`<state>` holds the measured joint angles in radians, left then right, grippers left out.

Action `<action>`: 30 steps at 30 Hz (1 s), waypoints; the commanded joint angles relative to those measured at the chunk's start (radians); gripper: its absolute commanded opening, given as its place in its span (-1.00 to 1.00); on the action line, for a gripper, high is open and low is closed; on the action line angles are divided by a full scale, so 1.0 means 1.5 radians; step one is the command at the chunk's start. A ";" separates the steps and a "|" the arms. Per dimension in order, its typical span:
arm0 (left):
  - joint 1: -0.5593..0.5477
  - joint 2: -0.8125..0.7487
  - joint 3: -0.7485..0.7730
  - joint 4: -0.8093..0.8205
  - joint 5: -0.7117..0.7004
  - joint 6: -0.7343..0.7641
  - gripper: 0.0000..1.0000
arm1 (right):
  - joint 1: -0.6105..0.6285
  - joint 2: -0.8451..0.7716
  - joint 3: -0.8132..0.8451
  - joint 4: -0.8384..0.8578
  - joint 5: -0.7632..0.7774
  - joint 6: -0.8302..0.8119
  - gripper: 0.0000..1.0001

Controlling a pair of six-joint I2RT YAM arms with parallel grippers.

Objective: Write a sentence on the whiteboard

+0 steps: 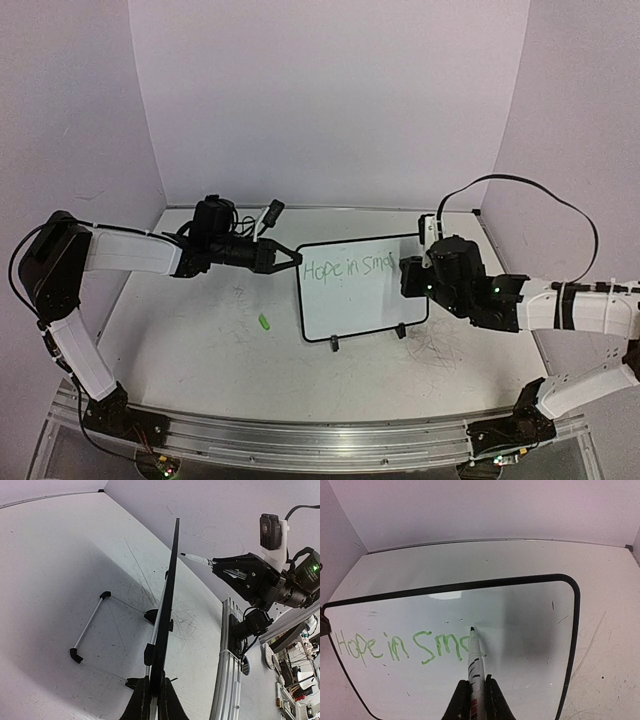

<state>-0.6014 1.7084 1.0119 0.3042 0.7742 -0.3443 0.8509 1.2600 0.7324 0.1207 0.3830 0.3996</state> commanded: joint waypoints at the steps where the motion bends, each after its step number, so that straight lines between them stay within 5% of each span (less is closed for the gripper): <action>1: 0.004 -0.036 0.002 0.018 0.001 0.000 -1.00 | -0.007 0.004 0.033 0.028 0.029 -0.014 -1.00; 30: 0.004 -0.038 0.003 0.018 0.001 0.000 -1.00 | -0.011 0.006 -0.004 -0.021 0.006 0.019 -1.00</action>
<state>-0.6014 1.7084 1.0119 0.3039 0.7746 -0.3447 0.8360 1.2901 0.7422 0.1155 0.4012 0.4062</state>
